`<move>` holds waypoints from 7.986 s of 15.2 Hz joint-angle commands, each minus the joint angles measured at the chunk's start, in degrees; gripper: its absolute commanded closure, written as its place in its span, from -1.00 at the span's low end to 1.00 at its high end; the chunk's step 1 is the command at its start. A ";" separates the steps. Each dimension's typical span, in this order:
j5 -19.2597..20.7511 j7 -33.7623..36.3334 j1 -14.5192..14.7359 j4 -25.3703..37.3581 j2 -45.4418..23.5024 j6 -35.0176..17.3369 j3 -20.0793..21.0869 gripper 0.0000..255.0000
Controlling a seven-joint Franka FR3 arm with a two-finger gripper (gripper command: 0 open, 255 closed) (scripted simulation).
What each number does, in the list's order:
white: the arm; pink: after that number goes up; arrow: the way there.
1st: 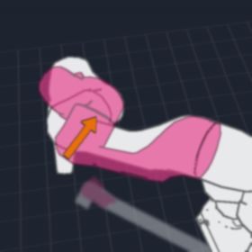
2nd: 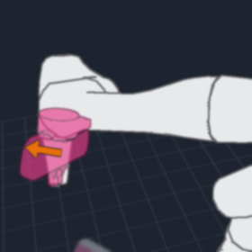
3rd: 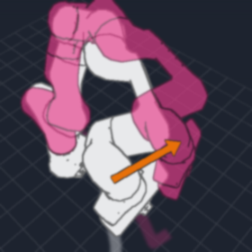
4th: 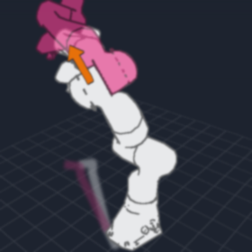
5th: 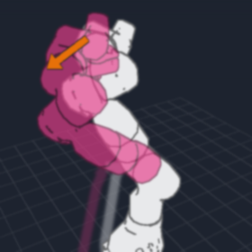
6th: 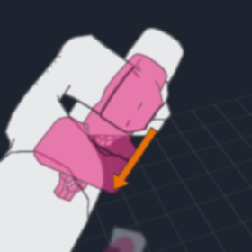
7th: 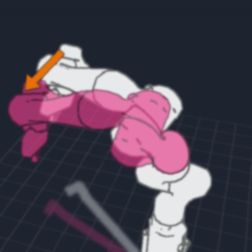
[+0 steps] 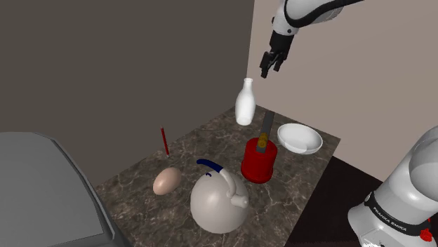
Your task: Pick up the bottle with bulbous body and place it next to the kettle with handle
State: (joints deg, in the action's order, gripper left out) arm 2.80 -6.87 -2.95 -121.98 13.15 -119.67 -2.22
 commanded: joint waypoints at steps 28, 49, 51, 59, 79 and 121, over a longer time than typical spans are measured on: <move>-4.92 -3.80 -1.22 14.27 -25.22 -11.62 -1.59 1.00; -4.49 -3.41 -1.18 21.36 -22.31 -1.63 -1.69 1.00; -4.45 -3.37 -1.18 22.60 -22.08 -0.15 -1.70 1.00; -4.35 -3.23 -1.20 28.20 -21.64 5.87 -1.73 1.00; -4.53 -3.09 -1.47 48.09 -24.81 22.61 -1.83 1.00; 1.31 26.31 14.89 29.82 -8.34 21.74 11.11 1.00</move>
State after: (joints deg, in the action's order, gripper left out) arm 4.17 19.46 11.97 -90.92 4.40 -97.03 8.95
